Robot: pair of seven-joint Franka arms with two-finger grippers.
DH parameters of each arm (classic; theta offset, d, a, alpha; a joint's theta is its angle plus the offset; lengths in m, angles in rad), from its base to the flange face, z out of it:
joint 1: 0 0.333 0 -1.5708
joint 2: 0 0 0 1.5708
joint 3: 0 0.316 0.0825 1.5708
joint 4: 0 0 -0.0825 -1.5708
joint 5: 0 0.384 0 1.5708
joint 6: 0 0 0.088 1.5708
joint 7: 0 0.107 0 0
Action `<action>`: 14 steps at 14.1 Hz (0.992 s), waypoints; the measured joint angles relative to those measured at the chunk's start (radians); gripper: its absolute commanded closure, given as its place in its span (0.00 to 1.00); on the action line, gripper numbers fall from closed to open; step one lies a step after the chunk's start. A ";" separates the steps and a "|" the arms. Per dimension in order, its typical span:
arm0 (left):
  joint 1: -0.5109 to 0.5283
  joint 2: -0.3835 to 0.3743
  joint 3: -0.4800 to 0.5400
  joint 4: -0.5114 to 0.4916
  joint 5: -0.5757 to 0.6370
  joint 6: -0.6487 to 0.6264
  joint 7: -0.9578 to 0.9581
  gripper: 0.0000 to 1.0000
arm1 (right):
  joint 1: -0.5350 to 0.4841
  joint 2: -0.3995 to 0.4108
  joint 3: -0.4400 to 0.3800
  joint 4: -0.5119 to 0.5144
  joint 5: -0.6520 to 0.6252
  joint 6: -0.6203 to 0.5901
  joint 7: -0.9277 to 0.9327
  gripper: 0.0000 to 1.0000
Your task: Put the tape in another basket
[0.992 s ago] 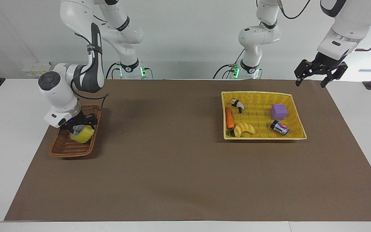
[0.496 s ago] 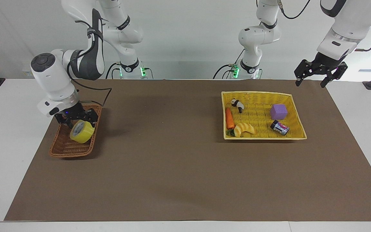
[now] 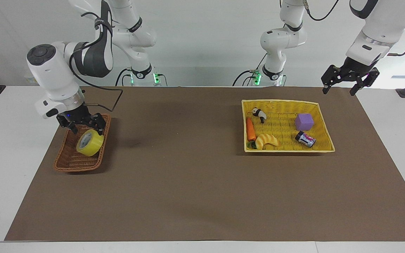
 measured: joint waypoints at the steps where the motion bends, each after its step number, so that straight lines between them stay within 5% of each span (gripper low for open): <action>1: 0.000 0.000 -0.001 0.000 0.000 0.000 0.000 0.00 | 0.001 -0.030 0.005 0.005 0.000 -0.040 0.021 0.00; 6: 0.000 0.000 -0.002 0.000 0.000 0.000 0.000 0.00 | -0.005 -0.159 -0.007 0.081 0.000 -0.230 0.079 0.00; 14: 0.000 0.000 -0.001 0.000 0.000 0.000 0.000 0.00 | -0.007 -0.151 -0.008 0.109 0.035 -0.341 0.082 0.00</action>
